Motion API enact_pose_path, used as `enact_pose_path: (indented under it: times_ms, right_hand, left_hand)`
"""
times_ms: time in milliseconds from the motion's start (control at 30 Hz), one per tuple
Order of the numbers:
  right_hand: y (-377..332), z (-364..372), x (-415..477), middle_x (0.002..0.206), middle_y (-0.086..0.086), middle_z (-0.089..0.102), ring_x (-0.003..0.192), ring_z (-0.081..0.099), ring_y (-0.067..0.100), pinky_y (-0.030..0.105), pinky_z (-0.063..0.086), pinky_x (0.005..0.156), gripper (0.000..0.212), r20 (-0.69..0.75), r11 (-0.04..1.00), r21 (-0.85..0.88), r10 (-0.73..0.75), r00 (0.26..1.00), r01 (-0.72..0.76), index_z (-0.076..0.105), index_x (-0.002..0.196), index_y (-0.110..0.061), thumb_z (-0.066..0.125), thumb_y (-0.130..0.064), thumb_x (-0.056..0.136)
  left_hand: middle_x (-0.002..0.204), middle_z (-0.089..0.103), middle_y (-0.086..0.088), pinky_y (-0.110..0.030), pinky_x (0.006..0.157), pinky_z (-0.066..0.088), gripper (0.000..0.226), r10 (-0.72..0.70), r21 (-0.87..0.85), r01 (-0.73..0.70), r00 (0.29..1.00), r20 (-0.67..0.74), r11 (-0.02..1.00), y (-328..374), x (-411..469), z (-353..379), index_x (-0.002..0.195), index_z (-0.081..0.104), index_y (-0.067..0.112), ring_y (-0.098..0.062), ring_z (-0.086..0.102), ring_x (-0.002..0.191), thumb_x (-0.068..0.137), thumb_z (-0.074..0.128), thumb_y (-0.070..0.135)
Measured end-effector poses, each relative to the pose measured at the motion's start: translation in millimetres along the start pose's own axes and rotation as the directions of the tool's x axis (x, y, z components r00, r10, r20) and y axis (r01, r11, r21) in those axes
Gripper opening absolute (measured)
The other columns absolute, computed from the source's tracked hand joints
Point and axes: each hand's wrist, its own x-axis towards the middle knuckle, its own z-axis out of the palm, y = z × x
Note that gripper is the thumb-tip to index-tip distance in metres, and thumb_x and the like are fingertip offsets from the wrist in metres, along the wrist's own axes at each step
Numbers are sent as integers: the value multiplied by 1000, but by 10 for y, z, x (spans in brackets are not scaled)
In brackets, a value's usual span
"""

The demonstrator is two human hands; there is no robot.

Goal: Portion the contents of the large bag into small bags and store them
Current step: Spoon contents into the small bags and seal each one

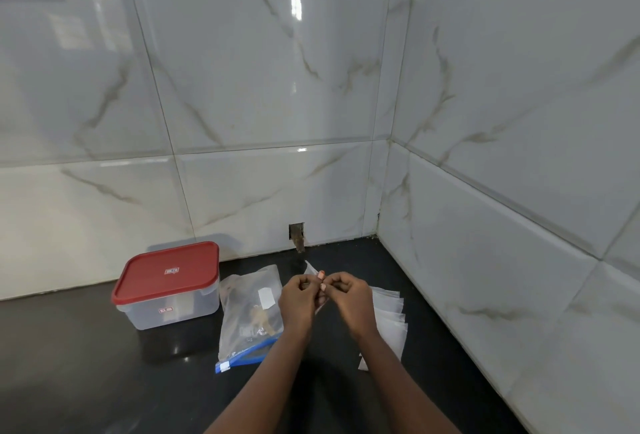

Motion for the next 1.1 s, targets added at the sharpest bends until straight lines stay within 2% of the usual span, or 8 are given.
enact_pose_path:
  times_ms: [100,267,467,567,700,900,1000,1100]
  right_hand:
    - [-66,2,-19,87,5,72,84,69,18,33,57,84,12,-15,999,25,30,999,-29,67,86,-19,63,-8,87]
    - [-215,-21,-5,86,2,72,84,70,15,36,58,82,18,-17,998,-4,70,997,-70,66,80,-24,70,-7,80]
    - [-345,-52,14,79,-3,66,75,63,7,16,51,71,22,82,960,-282,20,996,4,62,74,-24,66,-4,82]
    - [-373,30,7,90,2,69,77,58,4,12,46,73,14,116,908,-414,-15,993,62,70,90,-17,61,-6,86]
    - [-384,131,6,104,4,69,80,57,2,10,44,75,18,100,867,-483,-81,992,120,69,103,-12,57,-7,90]
    - [-394,128,9,118,3,64,104,61,10,16,46,88,25,82,781,-608,-115,990,141,66,116,-15,54,-15,94]
    - [-405,153,-13,120,4,57,96,56,8,15,43,84,25,154,729,-648,-158,975,220,66,116,-16,54,-22,94]
    - [-377,252,-35,116,3,58,85,51,4,16,45,81,25,237,739,-614,-165,958,279,64,111,-10,60,-24,91]
  left_hand:
    - [81,69,-11,-34,77,57,15,33,-19,-33,999,19,999,41,-42,-84,88,66,9,-20,66,75,89,60,22]
    - [78,69,-14,-34,76,57,16,45,-50,-41,995,88,998,109,-81,-199,82,66,8,-20,65,70,91,54,11]
    - [60,63,-4,-14,53,47,19,134,156,-160,978,163,975,150,-66,-369,70,65,6,-10,57,54,86,54,7]
    - [55,60,-2,-18,55,48,21,160,229,-198,972,172,953,192,-44,-436,63,62,8,-10,55,52,83,57,11]
    - [53,59,-1,-15,52,46,24,170,253,-207,973,159,945,205,-12,-488,62,61,8,-7,54,48,84,58,16]
    - [55,57,-4,-24,62,47,30,161,310,-210,971,176,927,184,30,-607,52,55,13,-11,51,53,82,59,17]
    - [58,53,-4,-20,60,41,31,167,339,-239,959,228,910,184,72,-640,53,54,12,-10,47,59,82,61,22]
    - [76,58,-2,-18,66,40,25,187,290,-256,951,246,922,209,104,-630,66,65,2,-8,51,76,81,63,21]
